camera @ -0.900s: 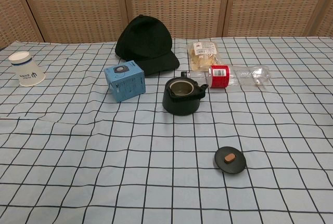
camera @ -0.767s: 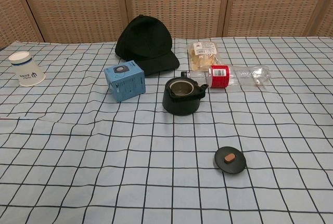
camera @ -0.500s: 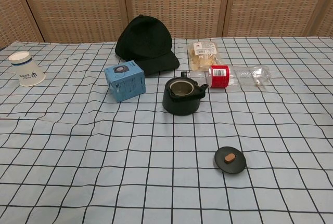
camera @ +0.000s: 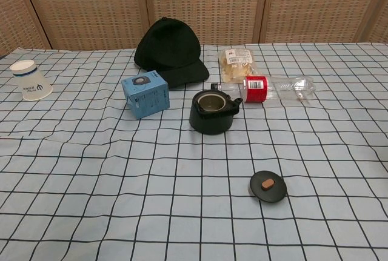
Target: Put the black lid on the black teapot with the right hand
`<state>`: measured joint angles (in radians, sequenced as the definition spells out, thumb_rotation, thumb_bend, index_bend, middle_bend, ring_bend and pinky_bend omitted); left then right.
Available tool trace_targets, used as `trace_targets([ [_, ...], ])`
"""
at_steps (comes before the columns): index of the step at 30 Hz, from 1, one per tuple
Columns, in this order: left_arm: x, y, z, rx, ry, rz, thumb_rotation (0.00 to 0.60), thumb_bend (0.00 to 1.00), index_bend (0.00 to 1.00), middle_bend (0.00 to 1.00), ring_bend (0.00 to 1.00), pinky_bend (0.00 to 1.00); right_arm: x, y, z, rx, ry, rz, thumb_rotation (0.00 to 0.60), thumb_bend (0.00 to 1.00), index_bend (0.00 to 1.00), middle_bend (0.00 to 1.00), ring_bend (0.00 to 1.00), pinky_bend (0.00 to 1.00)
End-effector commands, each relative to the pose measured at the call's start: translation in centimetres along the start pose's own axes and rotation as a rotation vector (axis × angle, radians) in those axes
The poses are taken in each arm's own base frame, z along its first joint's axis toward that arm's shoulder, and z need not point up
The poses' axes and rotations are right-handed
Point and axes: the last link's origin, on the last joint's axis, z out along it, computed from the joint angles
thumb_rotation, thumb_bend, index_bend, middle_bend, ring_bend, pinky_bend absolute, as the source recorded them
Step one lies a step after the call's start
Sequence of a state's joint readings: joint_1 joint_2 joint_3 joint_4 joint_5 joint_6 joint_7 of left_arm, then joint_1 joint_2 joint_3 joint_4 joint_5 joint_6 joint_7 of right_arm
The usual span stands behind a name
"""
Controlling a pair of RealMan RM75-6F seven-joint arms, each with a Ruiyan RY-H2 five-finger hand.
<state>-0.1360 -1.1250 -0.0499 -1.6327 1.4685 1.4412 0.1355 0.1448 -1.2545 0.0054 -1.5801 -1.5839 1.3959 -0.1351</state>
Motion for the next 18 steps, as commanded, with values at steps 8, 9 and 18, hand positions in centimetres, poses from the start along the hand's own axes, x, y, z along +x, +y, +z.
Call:
trace_targets([
  [8,-0.1,0.3,-0.2,-0.010,-0.004,0.002,0.600,0.06,0.00,0.00,0.00,0.00,-0.8,-5.6,2.9,0.122,-0.044,0.005,0.600,0.32,0.27,0.00,0.00,0.00],
  [9,-0.1,0.3,-0.2,-0.010,-0.005,0.000,0.600,0.06,0.00,0.00,0.00,0.00,-0.9,-6.3,3.2,0.134,-0.050,0.004,0.600,0.33,0.28,0.00,0.00,0.00],
  [18,-0.1,0.2,-0.1,-0.012,-0.011,-0.013,0.600,0.06,0.00,0.00,0.00,0.00,-3.0,-10.9,5.8,0.174,-0.159,-0.013,0.600,0.34,0.29,0.00,0.00,0.00],
])
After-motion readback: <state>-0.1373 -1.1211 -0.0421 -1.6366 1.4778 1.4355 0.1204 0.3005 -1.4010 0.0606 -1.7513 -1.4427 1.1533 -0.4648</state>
